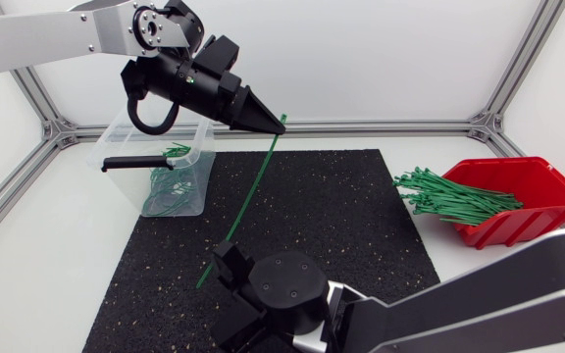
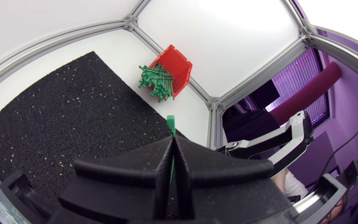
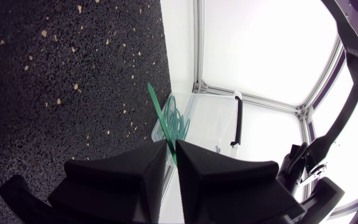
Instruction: Take a green cable tie from the red box, thread the tail through the head to close it, then place it in the transparent bin on the left.
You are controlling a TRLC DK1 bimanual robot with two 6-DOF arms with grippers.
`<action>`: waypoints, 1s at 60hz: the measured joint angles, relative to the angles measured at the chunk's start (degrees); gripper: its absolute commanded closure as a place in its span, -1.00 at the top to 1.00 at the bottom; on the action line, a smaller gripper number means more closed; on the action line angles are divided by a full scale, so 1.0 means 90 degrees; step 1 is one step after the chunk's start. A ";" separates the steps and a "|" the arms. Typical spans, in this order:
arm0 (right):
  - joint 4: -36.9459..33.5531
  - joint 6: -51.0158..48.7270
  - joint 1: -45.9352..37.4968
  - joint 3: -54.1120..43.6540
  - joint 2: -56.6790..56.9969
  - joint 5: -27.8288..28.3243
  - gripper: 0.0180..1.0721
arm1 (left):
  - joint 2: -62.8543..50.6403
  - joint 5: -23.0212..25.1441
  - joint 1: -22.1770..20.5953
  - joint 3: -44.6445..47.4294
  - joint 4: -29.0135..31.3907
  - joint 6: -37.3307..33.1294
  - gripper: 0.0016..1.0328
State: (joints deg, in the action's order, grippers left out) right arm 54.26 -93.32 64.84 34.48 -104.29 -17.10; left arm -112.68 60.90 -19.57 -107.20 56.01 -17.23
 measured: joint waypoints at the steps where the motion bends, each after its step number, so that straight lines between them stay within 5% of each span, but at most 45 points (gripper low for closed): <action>1: 0.0002 0.0000 0.0000 0.0000 0.0000 -0.0007 -0.69 | 0.0000 0.0000 0.0000 0.0000 0.0005 -0.0007 -0.95; 34: 0.0034 0.0153 0.0078 0.0085 0.0015 -0.0413 -0.90 | 0.0002 0.0019 0.0007 0.0000 0.0449 -0.0476 -0.95; 60: -0.4000 0.3572 0.0000 0.1042 0.1846 0.0272 -0.90 | 0.0177 0.0255 0.0255 0.0068 0.0435 -0.0726 -0.95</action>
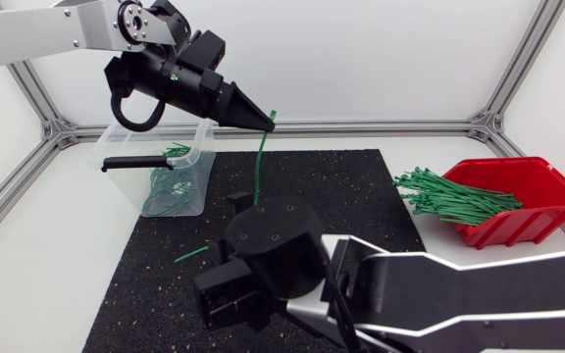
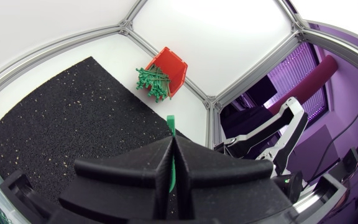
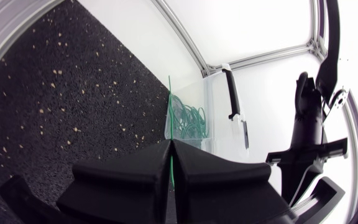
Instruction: Take a green cable tie from the red box, thread the tail through the head to close it, then place it in the transparent bin on the left.
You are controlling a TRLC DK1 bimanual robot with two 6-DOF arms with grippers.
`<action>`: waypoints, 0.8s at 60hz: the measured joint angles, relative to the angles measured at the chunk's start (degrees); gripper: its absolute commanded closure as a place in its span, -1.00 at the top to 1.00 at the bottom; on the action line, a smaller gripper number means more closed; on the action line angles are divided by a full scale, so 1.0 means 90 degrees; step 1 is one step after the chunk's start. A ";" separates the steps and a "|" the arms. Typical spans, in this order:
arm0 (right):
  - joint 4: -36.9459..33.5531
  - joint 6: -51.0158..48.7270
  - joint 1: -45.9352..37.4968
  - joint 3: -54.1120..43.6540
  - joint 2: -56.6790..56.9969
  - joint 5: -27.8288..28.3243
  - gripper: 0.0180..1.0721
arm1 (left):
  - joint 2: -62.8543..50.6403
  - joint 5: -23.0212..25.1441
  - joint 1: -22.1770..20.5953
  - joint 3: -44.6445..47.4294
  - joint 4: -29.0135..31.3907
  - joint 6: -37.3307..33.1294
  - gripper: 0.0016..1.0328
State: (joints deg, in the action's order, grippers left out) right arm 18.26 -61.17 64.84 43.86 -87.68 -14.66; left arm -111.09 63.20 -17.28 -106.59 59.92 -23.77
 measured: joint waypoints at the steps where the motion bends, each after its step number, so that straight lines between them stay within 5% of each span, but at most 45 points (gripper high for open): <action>1: -0.0129 0.0160 -0.0015 0.0036 0.0073 0.0063 -0.90 | 0.0027 0.0005 0.0007 0.0024 -0.0005 -0.0012 -0.95; 27: -0.2739 0.2708 -0.0211 0.0818 0.1294 0.1319 -0.90 | 0.1341 0.0197 0.0053 0.1180 -0.0379 -0.0027 -0.94; 48: -0.4340 0.4170 -0.0736 0.1608 0.1824 0.2778 -0.90 | 0.2368 0.0238 0.0080 0.2623 -0.1787 0.0580 -0.94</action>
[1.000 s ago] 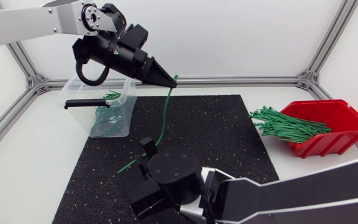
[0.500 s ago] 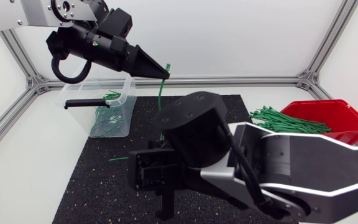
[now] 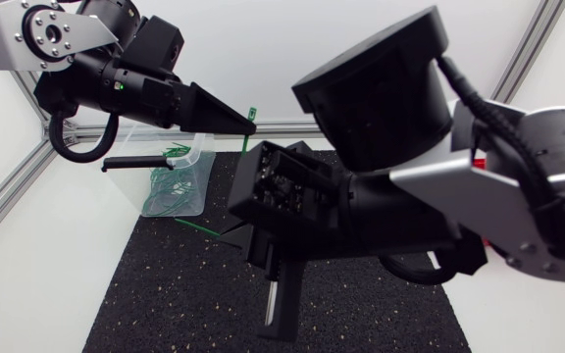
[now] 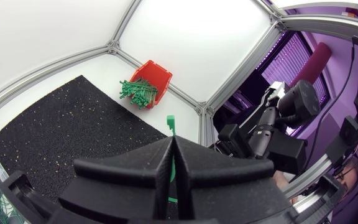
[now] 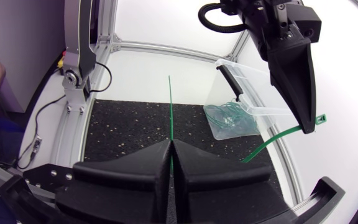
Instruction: Take a green cable tie from the red box, thread the tail through the head to close it, then place it in the transparent bin on the left.
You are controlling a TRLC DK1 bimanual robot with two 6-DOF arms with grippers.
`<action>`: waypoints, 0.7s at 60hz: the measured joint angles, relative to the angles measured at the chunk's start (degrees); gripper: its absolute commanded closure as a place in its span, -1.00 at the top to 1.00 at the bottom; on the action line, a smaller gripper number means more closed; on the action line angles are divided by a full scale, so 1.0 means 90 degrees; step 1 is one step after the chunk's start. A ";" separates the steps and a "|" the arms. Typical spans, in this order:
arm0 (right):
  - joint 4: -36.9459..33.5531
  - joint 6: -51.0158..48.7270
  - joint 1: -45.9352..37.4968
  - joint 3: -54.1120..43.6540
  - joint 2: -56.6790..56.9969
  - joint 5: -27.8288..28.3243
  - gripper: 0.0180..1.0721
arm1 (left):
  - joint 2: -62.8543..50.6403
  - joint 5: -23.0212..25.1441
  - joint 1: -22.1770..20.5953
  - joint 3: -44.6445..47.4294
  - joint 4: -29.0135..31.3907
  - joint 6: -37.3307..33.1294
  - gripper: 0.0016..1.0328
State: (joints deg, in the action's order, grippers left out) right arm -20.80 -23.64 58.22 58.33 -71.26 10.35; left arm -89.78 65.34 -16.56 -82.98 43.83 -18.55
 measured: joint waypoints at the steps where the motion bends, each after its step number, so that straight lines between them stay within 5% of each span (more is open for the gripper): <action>1: -0.0097 0.0068 -0.0032 0.0046 0.0022 0.0102 -0.90 | 0.0078 -0.0002 0.0000 0.0087 -0.0126 0.0075 -0.94; 18: -0.1098 0.0707 -0.0362 0.0476 0.0335 0.1083 -0.90 | 0.1375 -0.0532 -0.0141 0.1460 -0.2441 0.1445 -0.94; 35: -0.1936 0.1044 -0.0962 0.0911 0.0335 0.1671 -0.90 | 0.1608 -0.0556 -0.0301 0.2278 -0.2970 0.1955 -0.94; 42: -0.2059 0.1185 -0.1124 0.0996 0.0272 0.1763 -0.90 | 0.1608 -0.0556 -0.0291 0.2752 -0.3672 0.2290 -0.94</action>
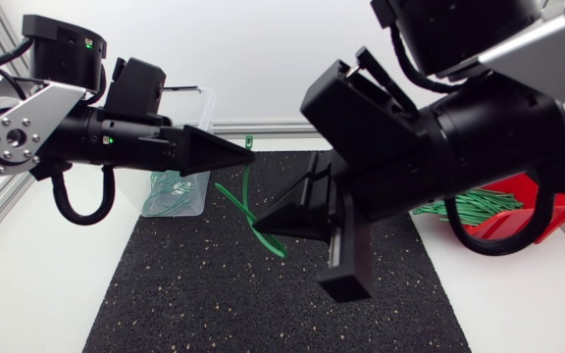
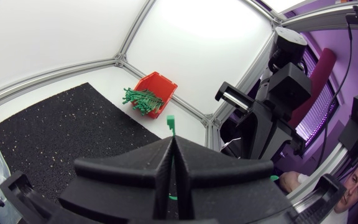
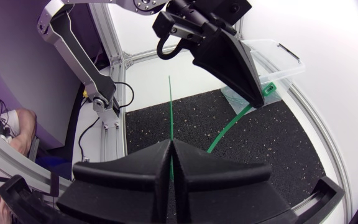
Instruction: Take a green cable tie from the red box, thread the tail through the head to close it, then place it in the transparent bin on the left.
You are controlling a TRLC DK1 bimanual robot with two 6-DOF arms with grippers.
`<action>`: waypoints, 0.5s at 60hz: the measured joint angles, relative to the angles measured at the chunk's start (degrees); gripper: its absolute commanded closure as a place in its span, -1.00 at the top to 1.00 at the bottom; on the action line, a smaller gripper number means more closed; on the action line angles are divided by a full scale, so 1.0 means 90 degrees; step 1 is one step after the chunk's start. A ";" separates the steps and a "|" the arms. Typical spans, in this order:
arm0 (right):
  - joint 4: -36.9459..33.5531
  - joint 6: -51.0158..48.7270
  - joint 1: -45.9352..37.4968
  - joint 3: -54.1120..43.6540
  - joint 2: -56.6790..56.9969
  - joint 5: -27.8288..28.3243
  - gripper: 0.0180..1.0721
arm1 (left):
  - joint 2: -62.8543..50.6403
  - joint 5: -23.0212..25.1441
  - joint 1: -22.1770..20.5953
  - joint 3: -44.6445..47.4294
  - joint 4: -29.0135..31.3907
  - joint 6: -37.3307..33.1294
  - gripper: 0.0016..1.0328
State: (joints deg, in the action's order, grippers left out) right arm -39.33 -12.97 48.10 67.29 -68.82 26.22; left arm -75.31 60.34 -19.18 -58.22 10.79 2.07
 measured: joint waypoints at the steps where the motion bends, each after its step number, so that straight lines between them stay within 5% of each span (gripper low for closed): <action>1: -0.0024 0.0015 -0.0034 0.0017 -0.0024 0.0053 -0.90 | 0.0000 -0.0002 0.0010 0.0056 -0.0112 0.0083 -0.94; 10: -0.0194 0.0243 -0.0381 0.0211 -0.0359 0.0408 -0.90 | 0.0000 0.0058 0.0109 0.0483 -0.1144 0.0741 -0.94; 30: -0.0695 0.0665 -0.1134 0.0658 -0.0767 0.1430 -0.90 | -0.0044 0.0102 0.0129 0.0867 -0.2018 0.1190 -0.94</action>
State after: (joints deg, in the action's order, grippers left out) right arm -45.58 -6.98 37.89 73.21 -75.72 39.09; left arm -75.70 61.25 -18.02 -50.41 -7.38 12.78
